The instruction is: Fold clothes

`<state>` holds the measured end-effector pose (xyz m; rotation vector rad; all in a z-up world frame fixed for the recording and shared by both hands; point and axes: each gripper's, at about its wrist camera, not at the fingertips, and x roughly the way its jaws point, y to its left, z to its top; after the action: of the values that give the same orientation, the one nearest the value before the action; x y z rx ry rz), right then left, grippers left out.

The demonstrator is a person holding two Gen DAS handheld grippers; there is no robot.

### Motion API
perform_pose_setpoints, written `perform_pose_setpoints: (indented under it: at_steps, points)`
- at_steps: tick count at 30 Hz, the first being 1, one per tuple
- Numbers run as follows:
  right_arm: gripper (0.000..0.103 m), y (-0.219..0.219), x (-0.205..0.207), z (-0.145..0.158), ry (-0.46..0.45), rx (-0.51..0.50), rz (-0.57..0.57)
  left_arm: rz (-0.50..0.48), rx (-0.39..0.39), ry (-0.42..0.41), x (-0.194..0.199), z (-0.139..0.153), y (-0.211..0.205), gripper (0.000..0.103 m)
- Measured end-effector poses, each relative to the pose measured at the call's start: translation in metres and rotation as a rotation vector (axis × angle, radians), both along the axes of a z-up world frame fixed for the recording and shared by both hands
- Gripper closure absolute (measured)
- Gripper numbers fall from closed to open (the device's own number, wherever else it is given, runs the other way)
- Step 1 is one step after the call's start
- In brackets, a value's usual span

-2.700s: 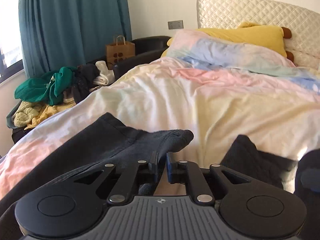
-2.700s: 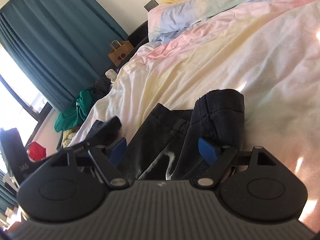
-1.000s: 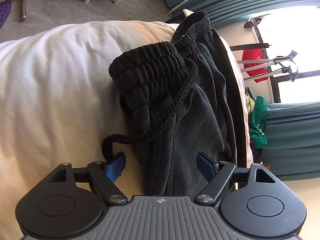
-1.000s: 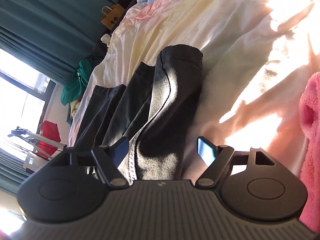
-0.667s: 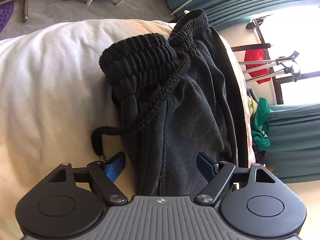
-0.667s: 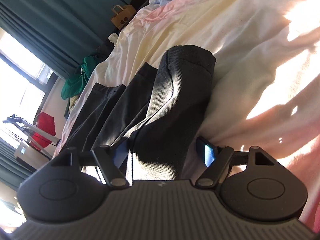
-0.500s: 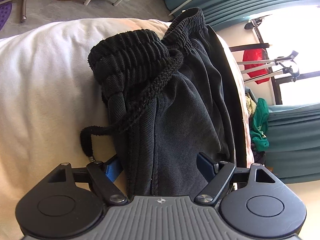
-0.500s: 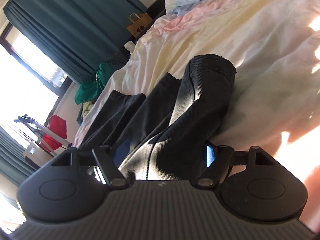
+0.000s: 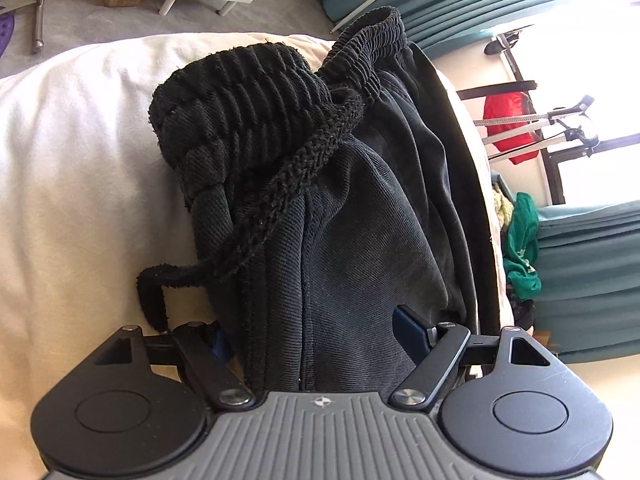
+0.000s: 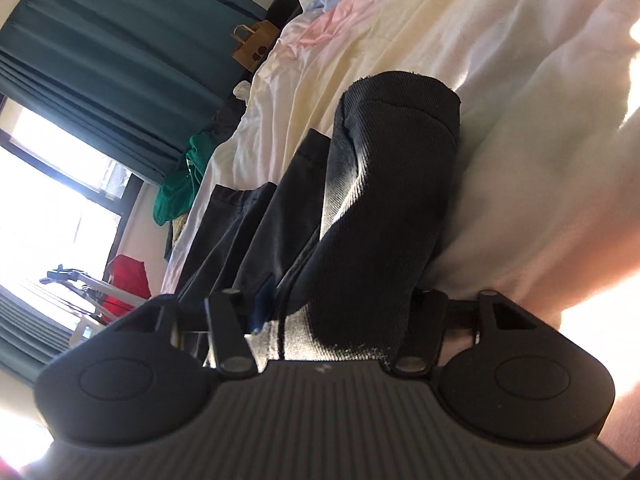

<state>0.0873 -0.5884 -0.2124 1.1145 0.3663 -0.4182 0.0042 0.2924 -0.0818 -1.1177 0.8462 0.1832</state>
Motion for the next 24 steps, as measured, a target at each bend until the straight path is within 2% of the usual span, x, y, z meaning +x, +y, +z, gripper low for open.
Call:
perform_pose_setpoints:
  at_steps: [1,2,3,6,9,12,17,19,24]
  points:
    - [0.074,0.001,0.001,0.0,0.004,0.0,0.003,0.0,-0.006,-0.009,-0.001,0.0,-0.002,0.027]
    - [0.087,0.003,0.002,0.001,0.007,-0.002,0.004,-0.001,-0.011,-0.019,-0.001,0.0,-0.003,0.029]
    - [0.09,0.004,0.002,0.004,0.004,-0.017,0.0,-0.004,-0.009,-0.025,-0.001,0.0,-0.006,0.031]
    - [0.092,0.008,0.002,0.011,-0.008,-0.06,-0.014,-0.02,0.016,-0.034,-0.001,0.002,-0.016,0.039]
    - [0.092,0.011,0.002,0.019,-0.033,-0.094,-0.016,-0.031,0.078,-0.021,-0.003,0.005,-0.024,0.057]
    - [0.092,0.015,0.006,0.027,0.011,-0.164,0.013,-0.044,0.149,-0.014,-0.006,0.008,-0.033,0.067]
    - [0.092,0.014,0.004,0.025,0.04,-0.157,0.014,-0.037,0.202,-0.029,0.001,0.01,-0.042,0.09]
    - [0.092,0.013,0.002,0.023,0.038,-0.14,0.007,-0.022,0.197,-0.045,-0.004,0.015,-0.043,0.094]
    - [0.093,0.015,-0.004,0.028,-0.005,-0.137,-0.015,0.042,0.141,-0.116,-0.014,0.032,-0.033,0.096]
